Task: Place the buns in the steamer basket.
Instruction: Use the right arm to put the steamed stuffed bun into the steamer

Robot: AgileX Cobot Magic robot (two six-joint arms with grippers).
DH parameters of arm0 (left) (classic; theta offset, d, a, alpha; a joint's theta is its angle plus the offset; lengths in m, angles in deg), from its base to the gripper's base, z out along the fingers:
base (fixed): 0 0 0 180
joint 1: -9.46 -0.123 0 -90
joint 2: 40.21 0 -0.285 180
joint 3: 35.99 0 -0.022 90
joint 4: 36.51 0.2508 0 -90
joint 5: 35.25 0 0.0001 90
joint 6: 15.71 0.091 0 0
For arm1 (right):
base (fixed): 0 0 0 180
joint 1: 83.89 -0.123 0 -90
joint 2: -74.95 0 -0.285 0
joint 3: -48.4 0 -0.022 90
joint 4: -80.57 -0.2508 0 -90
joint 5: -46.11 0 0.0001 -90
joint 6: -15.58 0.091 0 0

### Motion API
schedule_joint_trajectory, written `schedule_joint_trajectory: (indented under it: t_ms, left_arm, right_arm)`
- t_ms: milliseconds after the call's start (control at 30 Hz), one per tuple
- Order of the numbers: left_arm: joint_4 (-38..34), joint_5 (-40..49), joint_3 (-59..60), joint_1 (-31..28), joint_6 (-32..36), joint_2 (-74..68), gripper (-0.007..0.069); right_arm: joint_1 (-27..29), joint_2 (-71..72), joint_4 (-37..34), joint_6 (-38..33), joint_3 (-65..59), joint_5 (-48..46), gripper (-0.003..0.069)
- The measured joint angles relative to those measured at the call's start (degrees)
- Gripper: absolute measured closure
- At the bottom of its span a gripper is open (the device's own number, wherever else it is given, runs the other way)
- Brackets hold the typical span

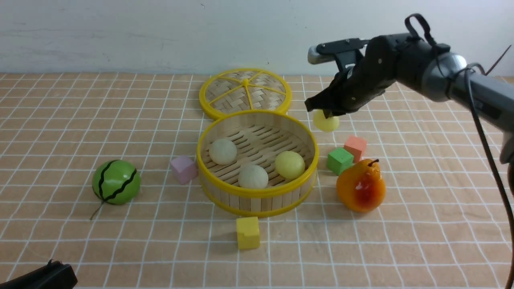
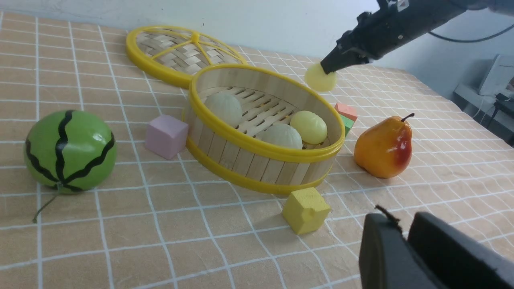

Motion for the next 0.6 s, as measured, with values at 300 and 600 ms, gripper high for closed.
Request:
schedule_joint_trajectory:
  t_ms: [300,600]
  left_arm:
    - [0.0,0.0,0.0,0.0,0.0,0.0,0.0522]
    - [0.0,0.0,0.0,0.0,0.0,0.0,0.0515]
  right_arm:
    - [-1.5,6.1,-5.6,-5.7,-0.1,-4.9,0.0662]
    - [-7.7,2.1,-15.1,-14.2,-0.4,-1.2,0.0652]
